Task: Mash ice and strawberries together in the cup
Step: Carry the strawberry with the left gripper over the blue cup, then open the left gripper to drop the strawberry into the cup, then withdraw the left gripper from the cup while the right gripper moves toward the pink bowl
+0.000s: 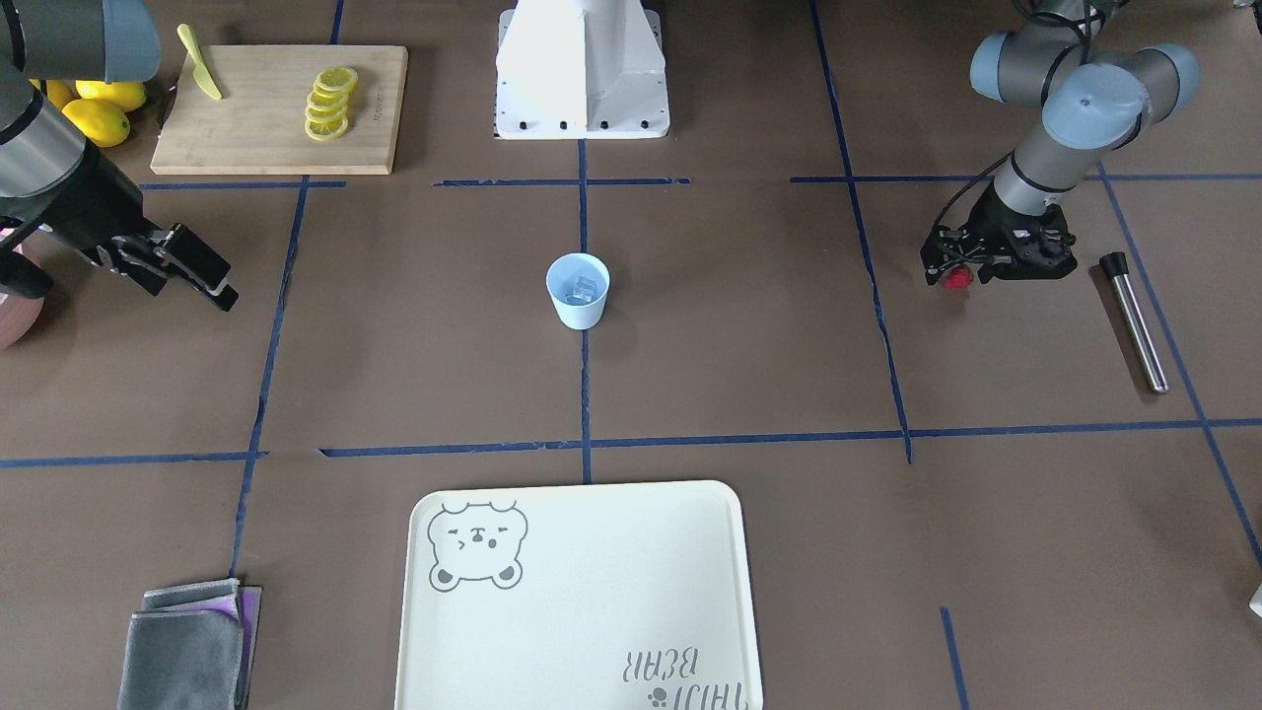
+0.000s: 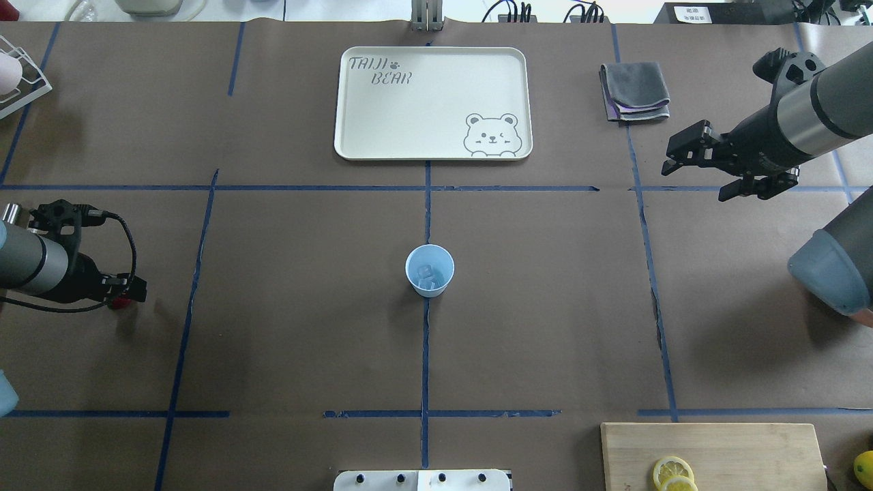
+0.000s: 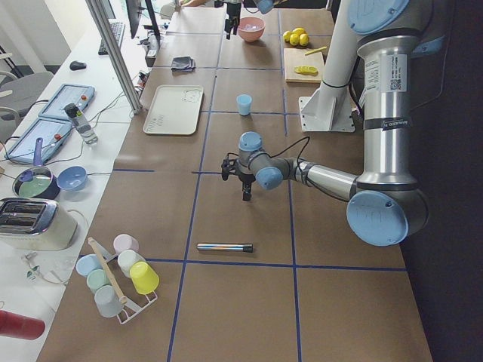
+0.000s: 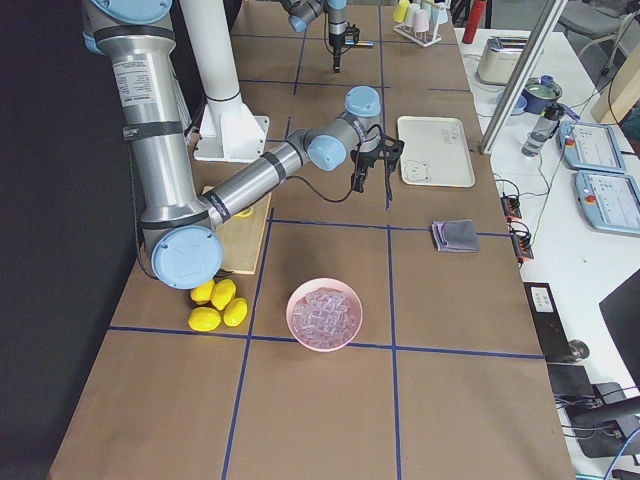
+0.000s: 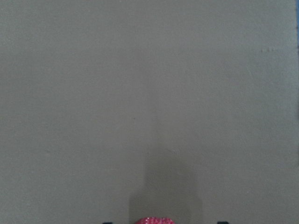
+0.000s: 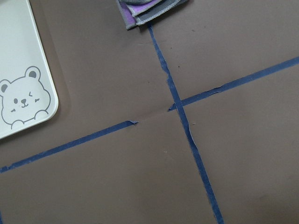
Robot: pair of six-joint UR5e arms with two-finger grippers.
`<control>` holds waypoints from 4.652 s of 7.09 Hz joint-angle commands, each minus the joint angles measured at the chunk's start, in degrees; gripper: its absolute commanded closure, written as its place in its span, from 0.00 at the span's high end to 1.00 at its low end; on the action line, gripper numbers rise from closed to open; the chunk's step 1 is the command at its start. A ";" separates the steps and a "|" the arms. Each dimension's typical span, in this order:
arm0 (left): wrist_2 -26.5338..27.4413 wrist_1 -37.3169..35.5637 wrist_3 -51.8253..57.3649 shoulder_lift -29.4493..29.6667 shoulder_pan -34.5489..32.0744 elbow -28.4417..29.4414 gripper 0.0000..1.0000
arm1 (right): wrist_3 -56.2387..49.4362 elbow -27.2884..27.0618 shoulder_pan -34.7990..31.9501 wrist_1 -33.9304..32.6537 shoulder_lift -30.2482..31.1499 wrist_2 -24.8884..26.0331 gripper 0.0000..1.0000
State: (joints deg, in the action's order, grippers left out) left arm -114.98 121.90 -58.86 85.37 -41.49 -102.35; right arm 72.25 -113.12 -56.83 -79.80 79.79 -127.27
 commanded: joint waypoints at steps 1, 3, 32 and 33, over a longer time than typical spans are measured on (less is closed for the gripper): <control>-0.15 0.00 -0.03 -0.03 -0.08 -0.04 0.07 | 0.09 0.00 -0.04 -0.09 -0.16 0.00 1.00; -0.33 -0.08 -2.38 -0.03 -0.08 -1.70 0.00 | 0.09 0.00 0.05 0.00 -0.25 -0.09 1.00; -11.38 -18.51 34.77 7.62 -23.61 5.34 0.83 | -22.50 2.20 -14.01 -0.88 8.28 -5.36 1.00; -11.92 -7.14 34.52 6.66 -23.90 13.76 0.83 | -22.50 2.20 -14.01 -0.79 8.19 -5.36 1.00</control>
State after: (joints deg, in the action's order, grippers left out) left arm -125.12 104.60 -25.34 92.99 -63.56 -97.71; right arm 49.81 -110.98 -70.79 -80.67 88.07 -132.63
